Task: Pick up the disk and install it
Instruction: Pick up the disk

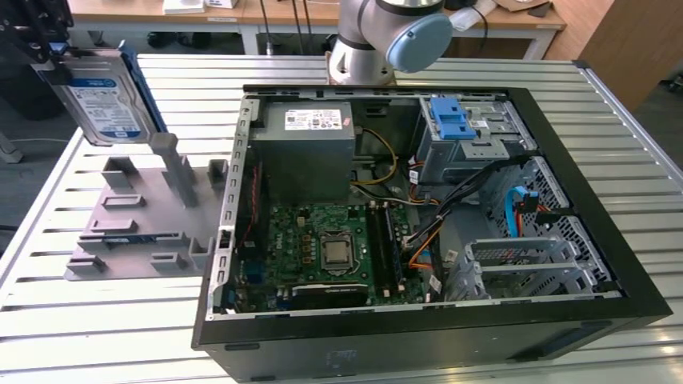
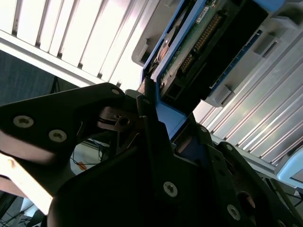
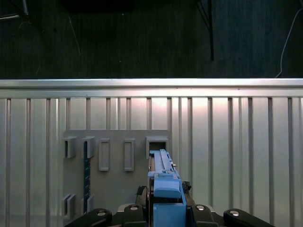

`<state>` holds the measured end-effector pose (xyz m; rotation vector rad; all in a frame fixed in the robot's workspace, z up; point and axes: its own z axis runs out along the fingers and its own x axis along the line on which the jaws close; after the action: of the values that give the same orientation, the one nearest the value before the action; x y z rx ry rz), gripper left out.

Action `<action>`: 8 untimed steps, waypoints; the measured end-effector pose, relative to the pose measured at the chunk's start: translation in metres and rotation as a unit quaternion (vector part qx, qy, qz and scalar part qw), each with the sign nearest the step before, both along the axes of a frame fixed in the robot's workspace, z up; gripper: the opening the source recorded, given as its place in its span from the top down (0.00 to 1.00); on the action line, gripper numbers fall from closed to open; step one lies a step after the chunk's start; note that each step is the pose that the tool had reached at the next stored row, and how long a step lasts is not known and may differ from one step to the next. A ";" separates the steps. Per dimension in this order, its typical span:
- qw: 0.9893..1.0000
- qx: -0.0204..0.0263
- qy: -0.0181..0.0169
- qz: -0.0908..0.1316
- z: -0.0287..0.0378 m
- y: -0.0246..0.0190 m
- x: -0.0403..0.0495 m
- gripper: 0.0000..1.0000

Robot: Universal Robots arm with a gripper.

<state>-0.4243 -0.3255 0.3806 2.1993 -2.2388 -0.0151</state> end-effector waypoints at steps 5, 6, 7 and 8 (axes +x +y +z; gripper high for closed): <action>1.000 0.000 0.000 0.000 0.0018 0.0000 0.0000 0.64; 1.000 0.000 0.000 0.000 0.0019 0.0000 0.0000 0.64; 1.000 0.000 0.000 0.000 0.0020 0.0000 0.0000 0.64; 1.000 0.000 0.000 0.000 0.0020 0.0000 0.0000 0.64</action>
<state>-0.4243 -0.3255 0.3826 2.1995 -2.2390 -0.0153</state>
